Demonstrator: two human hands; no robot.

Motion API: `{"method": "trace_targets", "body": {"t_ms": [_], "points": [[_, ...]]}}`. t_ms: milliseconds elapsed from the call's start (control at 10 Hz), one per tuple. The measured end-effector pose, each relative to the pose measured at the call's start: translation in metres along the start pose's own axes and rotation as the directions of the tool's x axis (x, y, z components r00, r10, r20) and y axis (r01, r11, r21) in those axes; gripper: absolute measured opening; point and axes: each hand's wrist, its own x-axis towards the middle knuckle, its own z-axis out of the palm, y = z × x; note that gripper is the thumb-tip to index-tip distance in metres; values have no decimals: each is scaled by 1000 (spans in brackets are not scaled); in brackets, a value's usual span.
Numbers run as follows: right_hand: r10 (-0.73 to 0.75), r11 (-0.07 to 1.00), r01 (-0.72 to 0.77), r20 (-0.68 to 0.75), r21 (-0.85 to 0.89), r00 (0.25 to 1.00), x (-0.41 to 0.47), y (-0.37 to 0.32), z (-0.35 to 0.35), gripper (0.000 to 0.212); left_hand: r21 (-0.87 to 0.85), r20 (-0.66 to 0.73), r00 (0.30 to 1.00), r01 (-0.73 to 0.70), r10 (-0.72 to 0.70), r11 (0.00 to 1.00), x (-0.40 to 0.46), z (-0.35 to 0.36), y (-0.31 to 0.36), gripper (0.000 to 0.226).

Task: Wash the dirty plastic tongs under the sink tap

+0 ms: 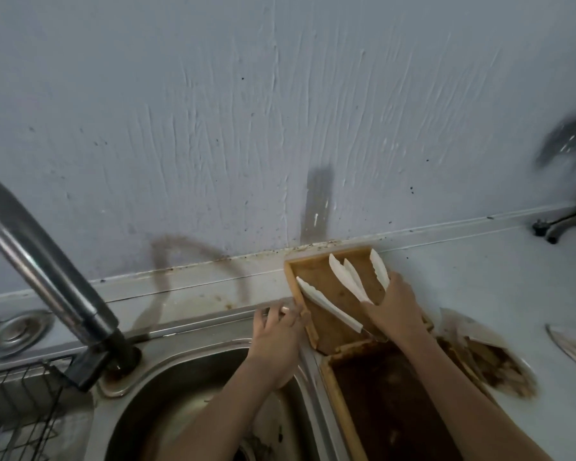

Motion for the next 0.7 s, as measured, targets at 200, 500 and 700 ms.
{"method": "trace_targets", "body": {"t_ms": [200,500,700], "points": [[-18,998,15,37,63,999,10,3,22,71,-59,17,1000,-23,24,998,5,2,1,65],[-47,998,49,84,-26,995,7,3,25,62,14,73,995,-74,73,997,9,-2,-4,64],[-156,987,153,59,49,986,-12,-26,-22,39,-162,77,992,-84,97,983,-13,-51,2,62]]}}
